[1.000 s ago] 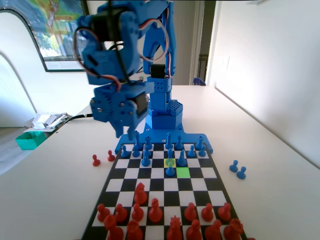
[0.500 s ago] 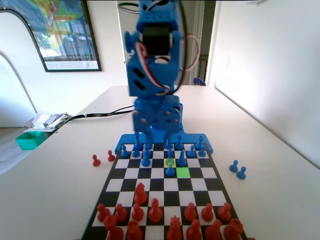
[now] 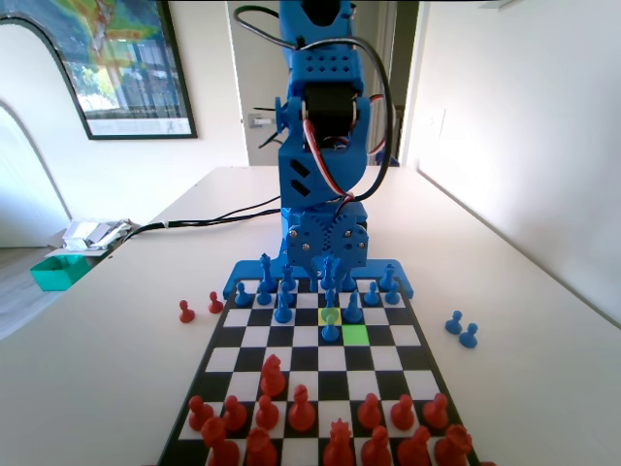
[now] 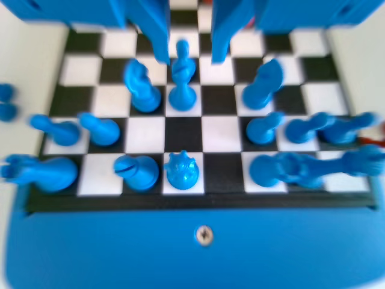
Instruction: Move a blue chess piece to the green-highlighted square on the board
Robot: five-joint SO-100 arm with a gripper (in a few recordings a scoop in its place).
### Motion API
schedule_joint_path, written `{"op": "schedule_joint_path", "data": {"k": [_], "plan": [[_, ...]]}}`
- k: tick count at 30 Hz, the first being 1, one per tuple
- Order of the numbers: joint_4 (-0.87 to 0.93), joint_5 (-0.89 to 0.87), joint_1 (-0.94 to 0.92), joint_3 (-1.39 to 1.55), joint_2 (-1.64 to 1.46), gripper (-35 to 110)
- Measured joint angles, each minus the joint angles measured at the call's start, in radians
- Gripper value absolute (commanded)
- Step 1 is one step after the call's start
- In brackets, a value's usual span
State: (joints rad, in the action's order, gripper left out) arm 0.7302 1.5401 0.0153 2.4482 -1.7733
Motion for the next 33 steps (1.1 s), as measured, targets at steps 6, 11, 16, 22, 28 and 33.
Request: {"op": "schedule_joint_path", "data": {"k": [6,11,16,22,28,33], "plan": [[-0.041,0.0,0.018,0.023,0.0,10],[-0.06,0.0,0.012,0.037,0.0,10],[-0.087,0.0,0.012,0.038,0.012,10],[-0.123,0.0,0.037,0.038,0.051,10],[-0.158,0.0,0.012,0.037,0.083,10],[-0.178,0.0,0.014,0.038,0.094,10]]}}
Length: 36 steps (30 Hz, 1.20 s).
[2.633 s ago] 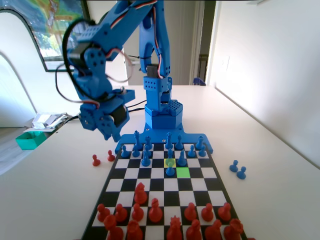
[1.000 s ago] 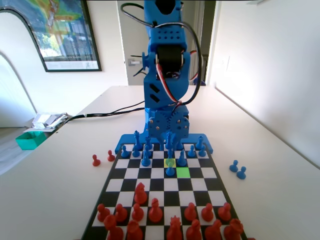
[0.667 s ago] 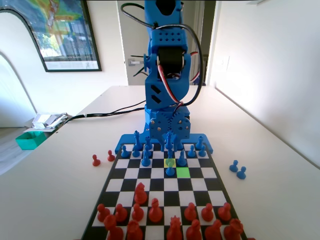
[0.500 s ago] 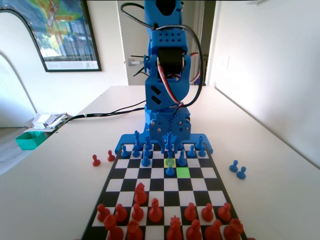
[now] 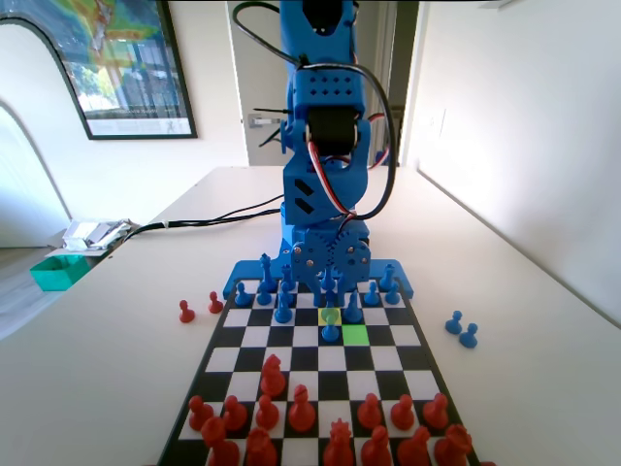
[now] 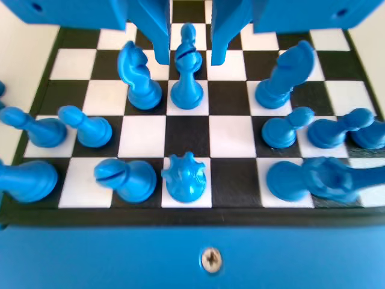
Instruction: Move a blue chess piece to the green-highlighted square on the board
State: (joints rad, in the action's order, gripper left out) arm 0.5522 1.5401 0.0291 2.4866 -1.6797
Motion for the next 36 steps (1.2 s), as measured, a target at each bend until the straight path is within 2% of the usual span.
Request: {"op": "schedule_joint_path", "data": {"k": [29,36], "plan": [[-0.041,0.026,0.014,0.048,0.012,1],[0.066,0.026,0.008,0.002,0.012,1]]}}
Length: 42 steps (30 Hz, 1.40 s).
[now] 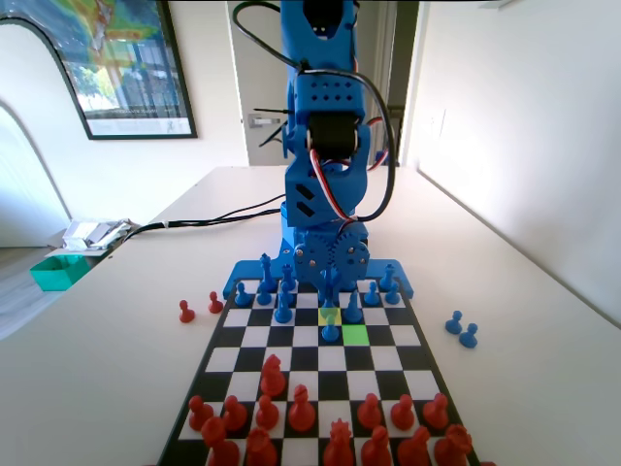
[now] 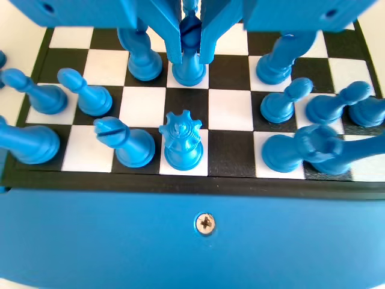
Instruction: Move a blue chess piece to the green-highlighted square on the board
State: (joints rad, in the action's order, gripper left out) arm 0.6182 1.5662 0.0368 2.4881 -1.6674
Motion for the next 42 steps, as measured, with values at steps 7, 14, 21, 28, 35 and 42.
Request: {"op": "schedule_joint_path", "data": {"k": [7,14,21,28,35,42], "plan": [[0.152,-0.008,-0.012,-0.133,0.0,1],[0.206,-0.054,0.0,-0.239,0.0,1],[0.215,-0.11,0.054,-0.262,0.0,1],[0.138,-0.147,0.1,-0.262,0.043,1],[0.091,-0.149,0.095,-0.264,0.129,1],[0.051,-0.141,0.086,-0.264,0.178,1]]}}
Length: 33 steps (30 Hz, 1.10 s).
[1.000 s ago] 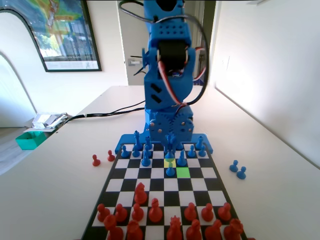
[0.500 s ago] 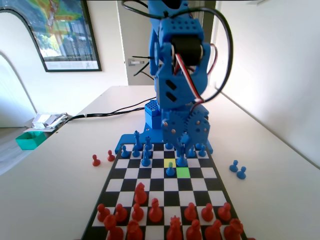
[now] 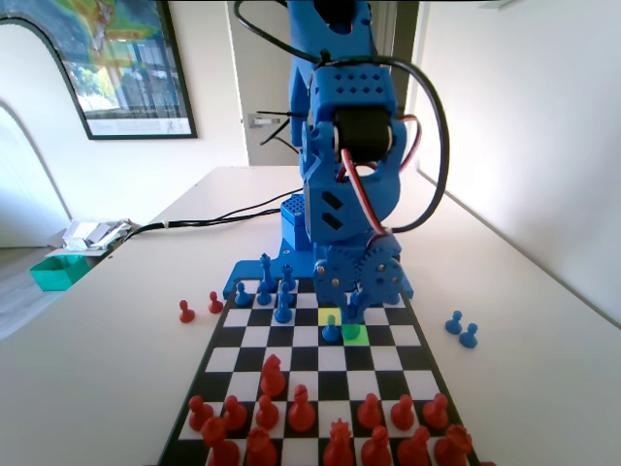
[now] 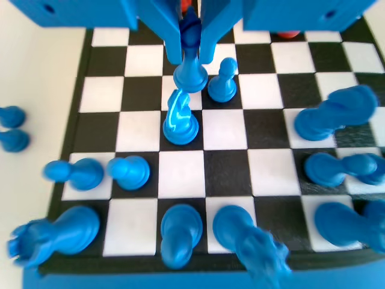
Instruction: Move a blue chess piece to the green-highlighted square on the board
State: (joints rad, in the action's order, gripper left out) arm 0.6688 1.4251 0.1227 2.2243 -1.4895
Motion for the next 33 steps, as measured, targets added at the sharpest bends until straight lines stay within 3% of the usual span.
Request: {"op": "schedule_joint_path", "data": {"k": [27,33], "plan": [[-0.051,0.0,0.028,0.034,0.005,1],[-0.069,0.0,0.028,0.035,0.005,8]]}}
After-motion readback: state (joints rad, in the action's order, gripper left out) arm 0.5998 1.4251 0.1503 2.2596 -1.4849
